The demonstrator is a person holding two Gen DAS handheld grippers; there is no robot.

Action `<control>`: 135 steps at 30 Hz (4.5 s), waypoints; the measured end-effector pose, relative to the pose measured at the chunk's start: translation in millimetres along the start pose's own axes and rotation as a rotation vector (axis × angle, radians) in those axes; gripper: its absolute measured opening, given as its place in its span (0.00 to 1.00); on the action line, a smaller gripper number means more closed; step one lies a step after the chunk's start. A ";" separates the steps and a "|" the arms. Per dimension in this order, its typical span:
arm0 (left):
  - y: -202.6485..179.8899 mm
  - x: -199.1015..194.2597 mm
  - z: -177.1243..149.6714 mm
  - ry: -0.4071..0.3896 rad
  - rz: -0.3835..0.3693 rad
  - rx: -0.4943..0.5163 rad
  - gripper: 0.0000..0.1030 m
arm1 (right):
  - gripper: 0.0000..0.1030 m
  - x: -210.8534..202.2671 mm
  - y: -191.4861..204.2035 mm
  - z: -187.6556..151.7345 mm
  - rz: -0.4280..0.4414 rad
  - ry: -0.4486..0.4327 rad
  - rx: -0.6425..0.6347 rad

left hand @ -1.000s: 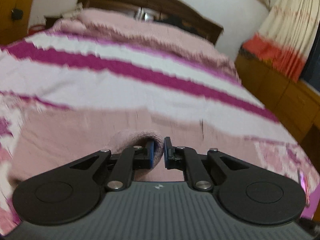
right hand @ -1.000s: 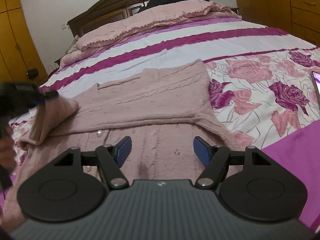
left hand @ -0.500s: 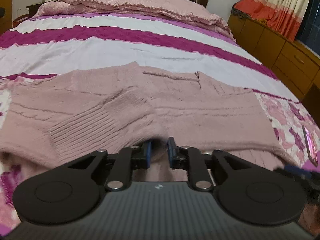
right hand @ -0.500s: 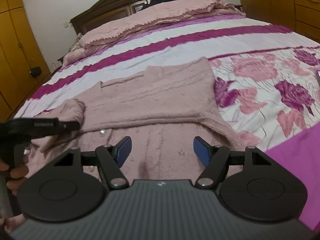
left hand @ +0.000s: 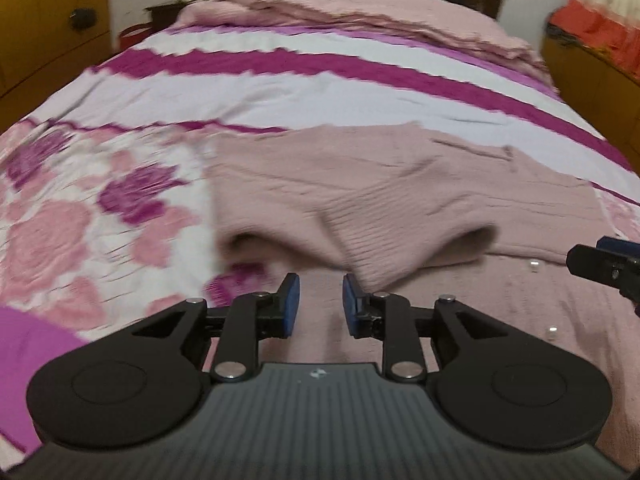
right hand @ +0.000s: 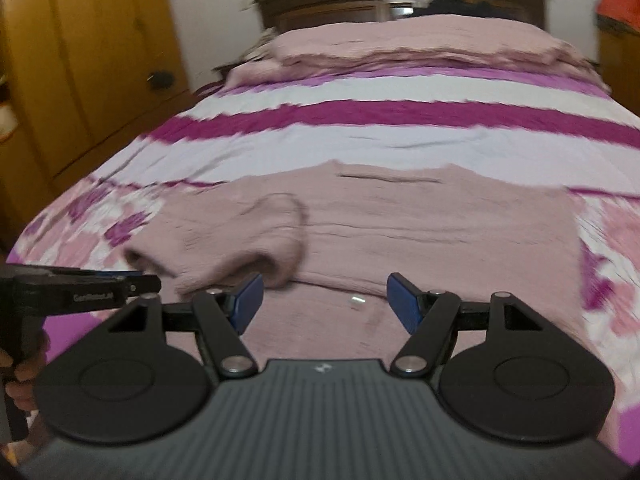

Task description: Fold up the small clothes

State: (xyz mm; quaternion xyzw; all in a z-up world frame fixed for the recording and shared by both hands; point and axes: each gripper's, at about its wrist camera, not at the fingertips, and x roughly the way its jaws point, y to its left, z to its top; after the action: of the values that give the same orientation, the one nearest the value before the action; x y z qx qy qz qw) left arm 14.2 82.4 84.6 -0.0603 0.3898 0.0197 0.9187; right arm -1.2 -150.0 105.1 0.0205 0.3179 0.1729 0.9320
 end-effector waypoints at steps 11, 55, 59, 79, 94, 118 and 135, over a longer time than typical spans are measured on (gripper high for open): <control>43.0 -7.8 -9.2 0.016 0.059 -0.093 0.30 | 0.68 52.4 81.8 9.6 0.126 0.082 -0.262; 2.9 46.5 5.0 0.014 0.035 0.026 0.31 | 0.17 9.7 -82.6 67.6 -0.183 -0.177 0.155; 2.2 49.5 4.2 0.017 0.050 0.029 0.31 | 0.17 -3.7 -100.4 70.7 -0.222 -0.227 0.183; -1.8 47.6 1.3 0.027 0.074 0.054 0.34 | 0.17 3.9 -152.7 -9.3 -0.350 -0.122 0.317; -11.0 -0.9 16.4 -0.039 -0.006 0.065 0.35 | 0.23 -3.7 -159.0 -21.3 -0.368 -0.055 0.396; -33.4 64.9 29.8 0.011 0.046 0.173 0.35 | 0.40 4.9 -145.2 -30.1 -0.291 -0.004 0.297; -31.0 -60.4 18.2 -0.037 -0.034 0.217 0.43 | 0.51 -81.0 -78.9 -23.7 -0.136 -0.022 0.148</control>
State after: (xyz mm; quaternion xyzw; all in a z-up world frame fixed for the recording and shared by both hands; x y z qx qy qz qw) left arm -12.2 54.6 143.5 0.0335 0.3715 -0.0372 0.9271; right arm -50.8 -253.0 122.0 0.0697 0.3204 0.0849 0.9409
